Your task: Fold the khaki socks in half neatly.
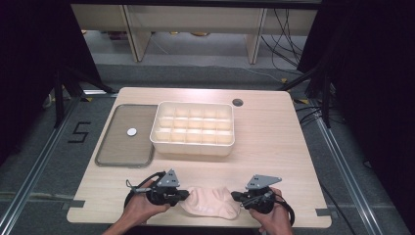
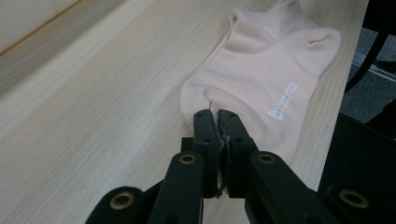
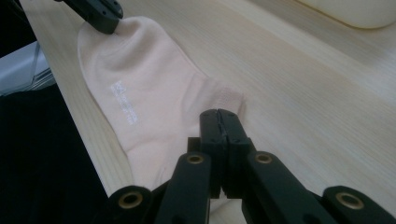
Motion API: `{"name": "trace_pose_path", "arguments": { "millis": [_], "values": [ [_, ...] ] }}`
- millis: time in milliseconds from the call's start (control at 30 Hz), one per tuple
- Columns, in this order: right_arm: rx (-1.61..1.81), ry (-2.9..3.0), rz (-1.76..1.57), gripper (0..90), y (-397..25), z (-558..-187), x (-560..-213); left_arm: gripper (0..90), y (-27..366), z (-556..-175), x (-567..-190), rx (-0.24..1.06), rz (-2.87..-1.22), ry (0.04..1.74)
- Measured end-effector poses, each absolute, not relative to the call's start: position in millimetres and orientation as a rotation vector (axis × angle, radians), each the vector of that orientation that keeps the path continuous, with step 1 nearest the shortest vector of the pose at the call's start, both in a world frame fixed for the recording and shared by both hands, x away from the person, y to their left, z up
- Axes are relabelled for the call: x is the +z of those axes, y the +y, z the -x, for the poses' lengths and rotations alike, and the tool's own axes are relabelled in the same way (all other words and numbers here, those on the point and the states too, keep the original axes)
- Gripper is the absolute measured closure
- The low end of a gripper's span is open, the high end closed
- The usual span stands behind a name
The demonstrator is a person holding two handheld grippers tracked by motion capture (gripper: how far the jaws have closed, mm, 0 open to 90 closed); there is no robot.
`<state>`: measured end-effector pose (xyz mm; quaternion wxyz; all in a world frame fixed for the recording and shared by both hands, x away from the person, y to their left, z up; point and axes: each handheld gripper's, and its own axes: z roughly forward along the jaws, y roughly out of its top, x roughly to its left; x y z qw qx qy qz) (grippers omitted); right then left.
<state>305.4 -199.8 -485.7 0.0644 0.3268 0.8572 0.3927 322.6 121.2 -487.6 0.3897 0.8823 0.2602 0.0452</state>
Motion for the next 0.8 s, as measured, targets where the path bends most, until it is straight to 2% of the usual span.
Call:
{"name": "trace_pose_path", "arguments": {
  "millis": [800],
  "values": [
    [1.081,2.746,-0.855,90.0,-135.2,-334.1,-505.5,86.5,152.8,-321.3,-476.3,0.1,-2.169,0.737]
  ]
}}
